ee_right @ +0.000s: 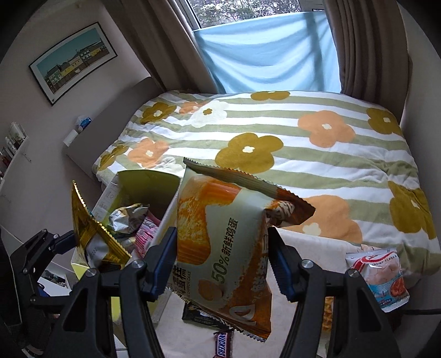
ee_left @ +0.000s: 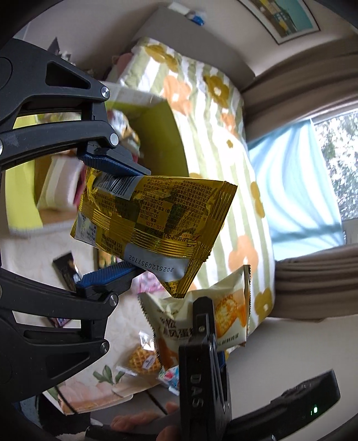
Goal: Organize snacks
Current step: 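Carry the gold bag into the box with the left tool while the right tool grasps the cake bag, then lower the orange-white cake bag into the box and open the right tool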
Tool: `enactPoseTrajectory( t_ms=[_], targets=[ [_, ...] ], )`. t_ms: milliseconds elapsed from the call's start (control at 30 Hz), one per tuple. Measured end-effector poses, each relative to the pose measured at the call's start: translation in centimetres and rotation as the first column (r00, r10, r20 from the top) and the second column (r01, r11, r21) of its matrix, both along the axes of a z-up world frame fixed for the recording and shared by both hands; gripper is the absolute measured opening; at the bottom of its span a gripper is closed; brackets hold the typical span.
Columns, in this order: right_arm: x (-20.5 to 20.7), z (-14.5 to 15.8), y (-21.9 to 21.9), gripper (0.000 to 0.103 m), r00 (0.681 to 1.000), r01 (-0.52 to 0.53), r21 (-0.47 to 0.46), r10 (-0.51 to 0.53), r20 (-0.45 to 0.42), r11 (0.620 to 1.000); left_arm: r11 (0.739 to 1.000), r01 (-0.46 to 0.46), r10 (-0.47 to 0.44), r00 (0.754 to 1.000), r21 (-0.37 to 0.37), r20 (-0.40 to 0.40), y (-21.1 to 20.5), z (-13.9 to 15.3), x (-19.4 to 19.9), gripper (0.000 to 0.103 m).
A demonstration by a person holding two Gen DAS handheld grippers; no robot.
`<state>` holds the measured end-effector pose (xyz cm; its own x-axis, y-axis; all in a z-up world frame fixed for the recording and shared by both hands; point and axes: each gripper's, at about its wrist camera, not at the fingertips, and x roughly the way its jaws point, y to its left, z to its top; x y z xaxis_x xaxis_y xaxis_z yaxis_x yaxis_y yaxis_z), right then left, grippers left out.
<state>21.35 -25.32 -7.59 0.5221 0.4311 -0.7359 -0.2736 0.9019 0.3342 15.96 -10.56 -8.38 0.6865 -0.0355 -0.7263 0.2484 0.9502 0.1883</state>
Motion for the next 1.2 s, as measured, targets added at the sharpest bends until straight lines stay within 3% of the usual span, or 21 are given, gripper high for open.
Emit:
enactPoseTrajectory(
  t_ms=[300, 533, 867, 933, 967, 1000, 1200],
  targets=[
    [-0.4, 1.9, 8.1, 0.059, 1.0, -0.004, 0.026, 0.003, 0.029, 1.0, 1.0, -0.013, 0.013, 1.0, -0.011, 0.013, 9.7, 1.0, 1.3, 0.055],
    [-0.4, 0.7, 14.7, 0.059, 1.0, 0.005, 0.047, -0.006, 0.002, 0.999, 0.999, -0.038, 0.037, 0.998, -0.019, -0.057, 17.9, -1.7, 3.2, 0.055],
    [-1.0, -1.7, 18.9, 0.059, 0.996, 0.058, 0.041, -0.055, -0.073, 0.997, 0.998, 0.008, -0.016, 0.987, -0.055, -0.158, 21.3, -5.7, 4.0, 0.055],
    [-1.1, -1.9, 18.7, 0.059, 0.994, 0.072, 0.037, -0.069, -0.083, 0.997, 0.996, 0.018, -0.031, 0.987, -0.083, -0.156, 21.4, -5.8, 4.0, 0.06],
    [-1.1, -2.0, 18.6, 0.059, 0.993, 0.079, 0.035, -0.076, -0.087, 0.996, 0.996, 0.027, -0.041, 0.987, -0.091, -0.155, 21.3, -5.9, 4.0, 0.076],
    [-1.2, -2.1, 18.4, 0.059, 0.993, 0.084, 0.033, -0.081, -0.091, 0.996, 0.995, 0.033, -0.046, 0.987, -0.09, -0.153, 21.2, -6.0, 3.9, 0.101],
    [-1.6, -2.9, 17.4, 0.059, 0.988, 0.098, 0.032, -0.094, -0.122, 0.995, 0.994, 0.046, -0.062, 0.985, -0.1, -0.158, 20.9, -6.5, 2.7, 0.103]
  ],
)
